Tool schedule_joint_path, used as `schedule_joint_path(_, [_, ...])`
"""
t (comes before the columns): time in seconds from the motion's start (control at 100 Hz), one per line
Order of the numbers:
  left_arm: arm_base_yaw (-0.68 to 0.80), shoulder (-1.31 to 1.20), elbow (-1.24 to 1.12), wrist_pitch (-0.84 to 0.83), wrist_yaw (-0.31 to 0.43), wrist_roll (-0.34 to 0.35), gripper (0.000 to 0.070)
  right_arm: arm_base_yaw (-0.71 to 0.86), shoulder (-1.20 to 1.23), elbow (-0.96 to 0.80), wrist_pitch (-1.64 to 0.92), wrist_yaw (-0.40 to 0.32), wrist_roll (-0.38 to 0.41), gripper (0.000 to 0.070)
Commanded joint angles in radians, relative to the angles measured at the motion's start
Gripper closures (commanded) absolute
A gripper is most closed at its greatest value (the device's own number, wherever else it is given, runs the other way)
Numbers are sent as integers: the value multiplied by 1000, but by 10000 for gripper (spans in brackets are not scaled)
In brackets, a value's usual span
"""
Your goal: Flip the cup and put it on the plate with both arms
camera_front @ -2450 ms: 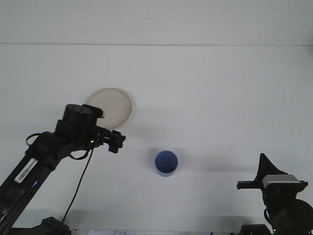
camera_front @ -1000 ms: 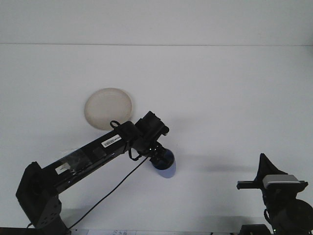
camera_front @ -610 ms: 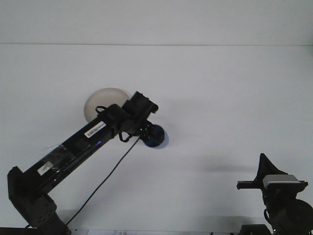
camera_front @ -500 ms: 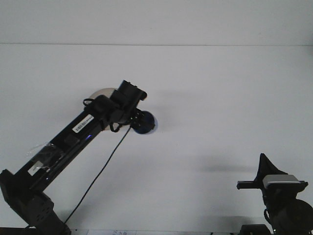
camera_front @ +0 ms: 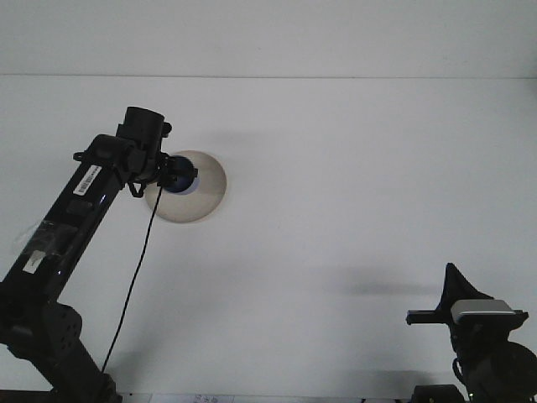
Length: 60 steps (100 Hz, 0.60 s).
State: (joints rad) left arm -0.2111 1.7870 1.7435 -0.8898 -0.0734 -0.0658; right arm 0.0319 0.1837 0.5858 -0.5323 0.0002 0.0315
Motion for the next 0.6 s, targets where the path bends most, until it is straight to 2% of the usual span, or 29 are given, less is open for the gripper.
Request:
schedule_joint_path(0.0, [7, 32, 19, 13, 0, 2, 693, 0, 1, 7, 15, 0, 21, 700])
schedule_joint_path(0.59, [25, 155, 19, 51, 1, -6, 678, 0, 1, 7, 14, 0, 22, 700])
